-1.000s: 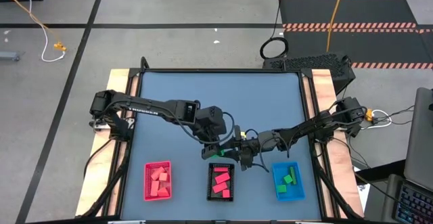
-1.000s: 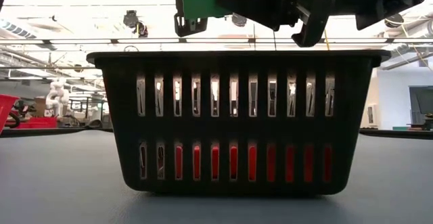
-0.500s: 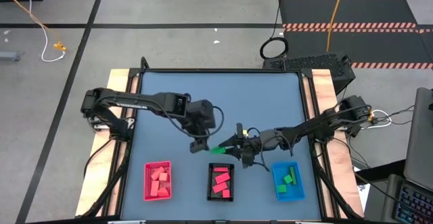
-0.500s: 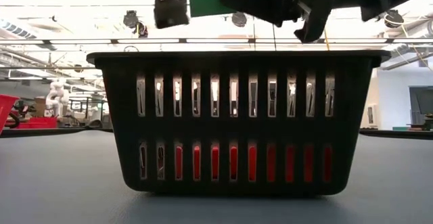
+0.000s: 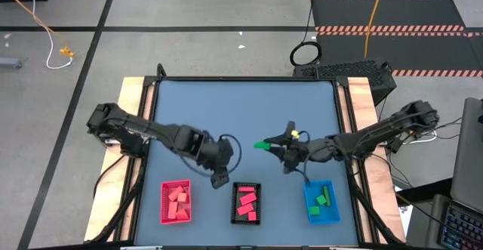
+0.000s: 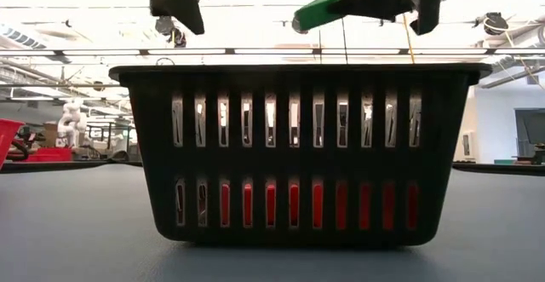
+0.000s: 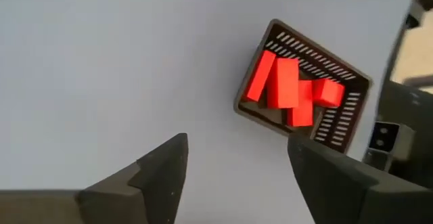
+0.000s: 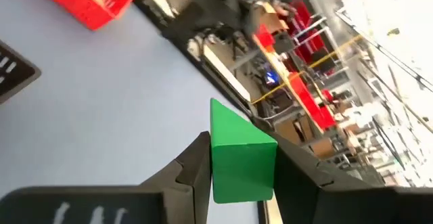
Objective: Sort & place blocks by color
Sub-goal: Put the green block into the blue bin
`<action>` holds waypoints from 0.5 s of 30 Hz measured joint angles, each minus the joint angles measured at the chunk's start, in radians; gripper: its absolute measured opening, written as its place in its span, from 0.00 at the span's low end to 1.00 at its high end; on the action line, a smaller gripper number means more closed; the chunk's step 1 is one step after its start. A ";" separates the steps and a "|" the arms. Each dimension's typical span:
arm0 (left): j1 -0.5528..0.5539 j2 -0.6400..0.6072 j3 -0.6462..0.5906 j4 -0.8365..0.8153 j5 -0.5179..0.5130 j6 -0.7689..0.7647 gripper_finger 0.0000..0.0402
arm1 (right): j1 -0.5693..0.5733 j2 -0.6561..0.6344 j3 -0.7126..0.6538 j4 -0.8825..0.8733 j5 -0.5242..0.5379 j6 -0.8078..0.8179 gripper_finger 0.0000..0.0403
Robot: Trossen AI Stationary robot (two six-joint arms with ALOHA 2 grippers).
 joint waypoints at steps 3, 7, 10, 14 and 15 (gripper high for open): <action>-0.080 0.007 0.000 -0.018 -0.072 -0.069 0.59 | 0.000 -0.071 -0.055 0.014 0.010 0.005 0.28; -0.180 0.037 -0.001 -0.039 -0.100 -0.077 0.52 | -0.001 -0.153 -0.122 0.059 0.010 0.005 0.28; -0.238 0.077 0.000 -0.046 -0.107 -0.080 0.46 | -0.001 -0.203 -0.162 0.113 0.010 0.004 0.28; -0.284 0.165 -0.001 -0.028 -0.068 -0.079 0.39 | 0.000 -0.241 -0.186 0.138 0.009 0.004 0.28; -0.291 0.190 -0.001 -0.027 -0.052 -0.079 0.38 | 0.000 -0.243 -0.186 0.141 0.009 0.007 0.28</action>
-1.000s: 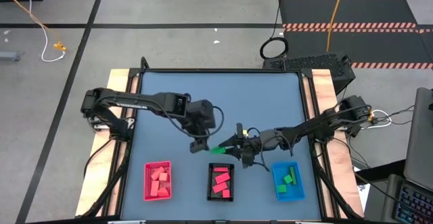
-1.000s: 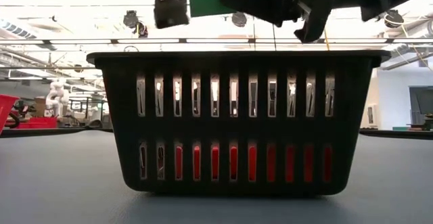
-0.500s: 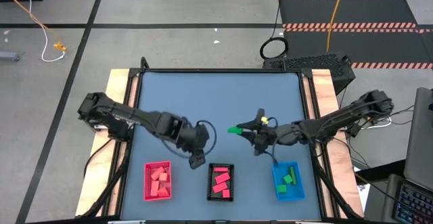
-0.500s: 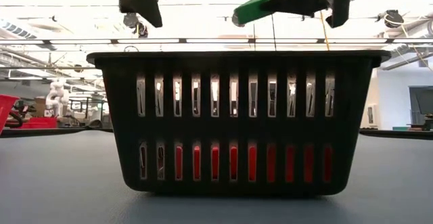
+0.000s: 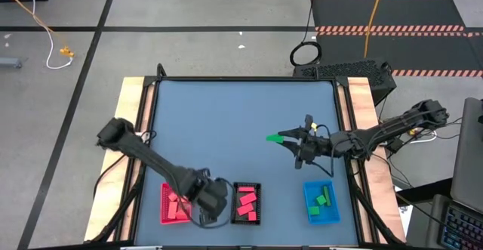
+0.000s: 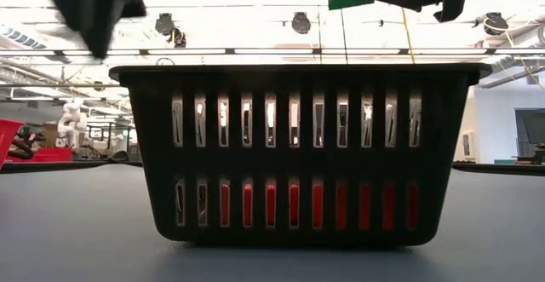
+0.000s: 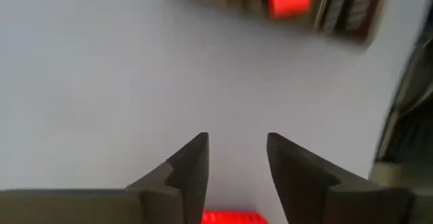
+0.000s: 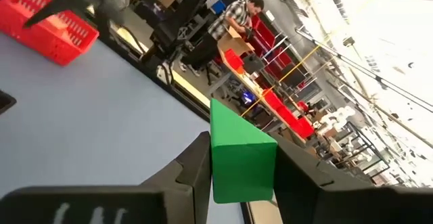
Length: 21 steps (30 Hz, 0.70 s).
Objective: Sort & place blocks by color
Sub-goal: Put the green block into the blue bin
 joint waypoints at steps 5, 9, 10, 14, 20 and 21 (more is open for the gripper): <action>-0.022 0.125 0.000 0.000 0.132 0.008 0.31 | 0.000 0.000 0.000 -0.009 0.000 0.003 0.28; -0.051 0.182 0.000 0.030 0.193 0.010 0.29 | 0.000 0.000 0.000 -0.012 0.000 0.002 0.28; -0.060 0.189 0.000 0.038 0.204 0.007 0.29 | 0.000 0.000 0.000 -0.011 0.000 0.002 0.28; -0.095 0.192 0.000 0.049 0.213 -0.027 0.29 | 0.000 0.000 0.000 -0.011 0.000 0.002 0.28; -0.129 0.192 0.000 0.048 0.223 -0.091 0.29 | 0.000 0.000 0.000 -0.010 0.000 0.012 0.28; -0.133 0.192 0.000 0.047 0.225 -0.100 0.29 | 0.000 0.000 0.000 -0.010 0.000 0.016 0.28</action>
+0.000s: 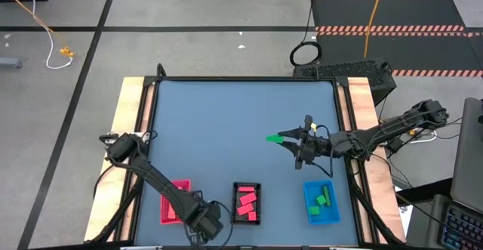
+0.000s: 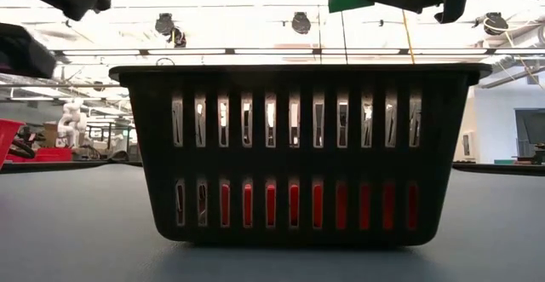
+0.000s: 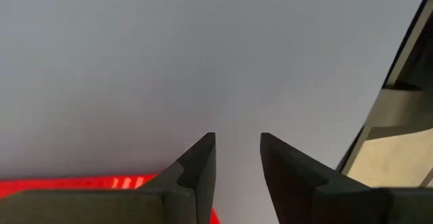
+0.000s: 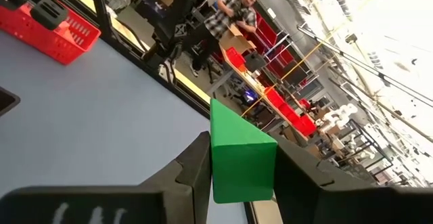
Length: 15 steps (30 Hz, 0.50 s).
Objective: Sort & place blocks by color
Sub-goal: Put the green block into the blue bin
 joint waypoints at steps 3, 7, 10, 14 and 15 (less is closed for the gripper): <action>-0.009 0.000 0.000 -0.002 0.002 -0.024 0.29 | 0.000 0.000 0.000 0.000 0.000 0.001 0.28; -0.020 0.000 0.000 -0.003 0.001 -0.049 0.29 | 0.000 0.000 0.000 0.000 0.000 0.003 0.28; -0.029 0.000 0.000 -0.004 0.010 -0.067 0.29 | 0.000 0.000 0.000 0.000 0.000 0.003 0.28; -0.043 0.000 0.000 -0.024 0.035 -0.105 0.29 | 0.000 0.000 0.000 0.000 0.000 0.003 0.28; -0.047 0.000 0.000 -0.028 0.037 -0.111 0.29 | 0.000 0.000 0.000 0.000 0.000 0.003 0.28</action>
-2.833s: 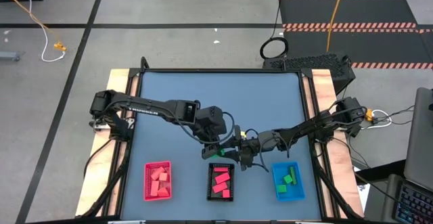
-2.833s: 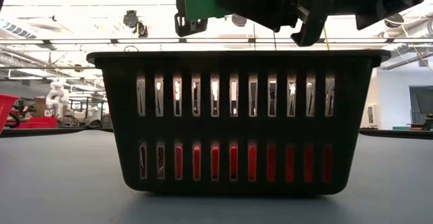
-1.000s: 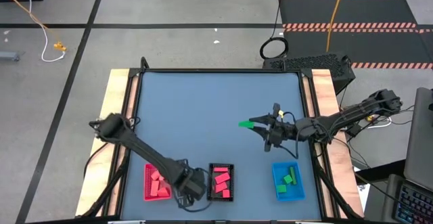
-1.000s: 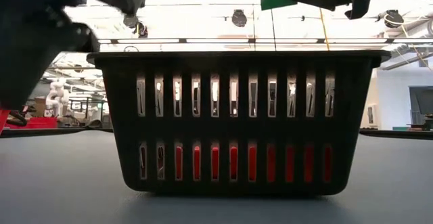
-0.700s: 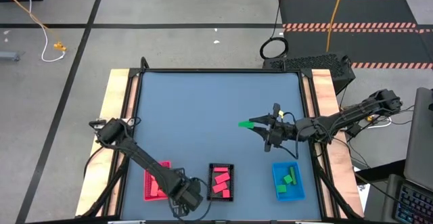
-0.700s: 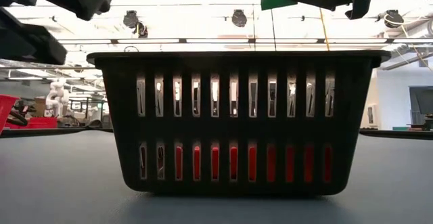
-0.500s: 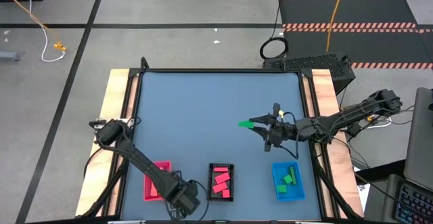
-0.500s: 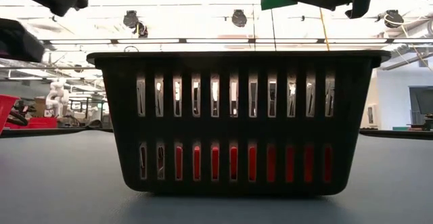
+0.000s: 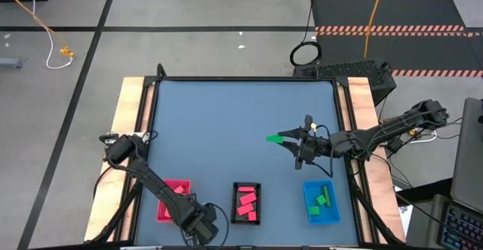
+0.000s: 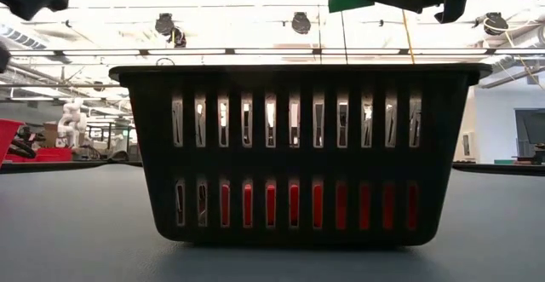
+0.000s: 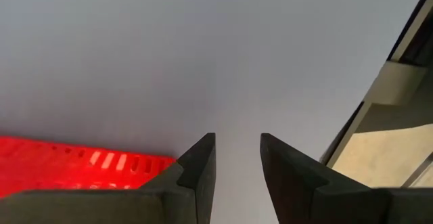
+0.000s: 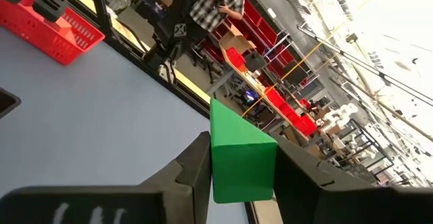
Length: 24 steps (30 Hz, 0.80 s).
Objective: Sort & place blocks by color
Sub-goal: Put the green block into the blue bin
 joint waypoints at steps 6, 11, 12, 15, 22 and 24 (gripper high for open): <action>-0.008 0.000 0.000 0.002 0.006 -0.014 0.29 | 0.000 0.000 0.000 -0.003 0.000 0.001 0.28; 0.028 0.000 0.000 0.010 -0.013 0.073 0.29 | 0.000 0.000 0.000 -0.003 0.000 0.001 0.28; 0.045 0.000 0.000 0.010 -0.028 0.099 0.29 | 0.000 0.000 0.000 -0.003 0.000 0.001 0.28; 0.098 0.000 0.000 0.014 -0.057 0.175 0.29 | 0.000 0.000 0.000 -0.003 0.000 0.001 0.28; 0.187 -0.001 0.001 0.152 -0.065 0.306 0.29 | 0.000 0.000 0.001 -0.011 0.005 0.000 0.28; 0.197 -0.001 0.001 0.189 -0.065 0.321 0.29 | 0.000 0.000 0.001 -0.015 0.005 0.000 0.28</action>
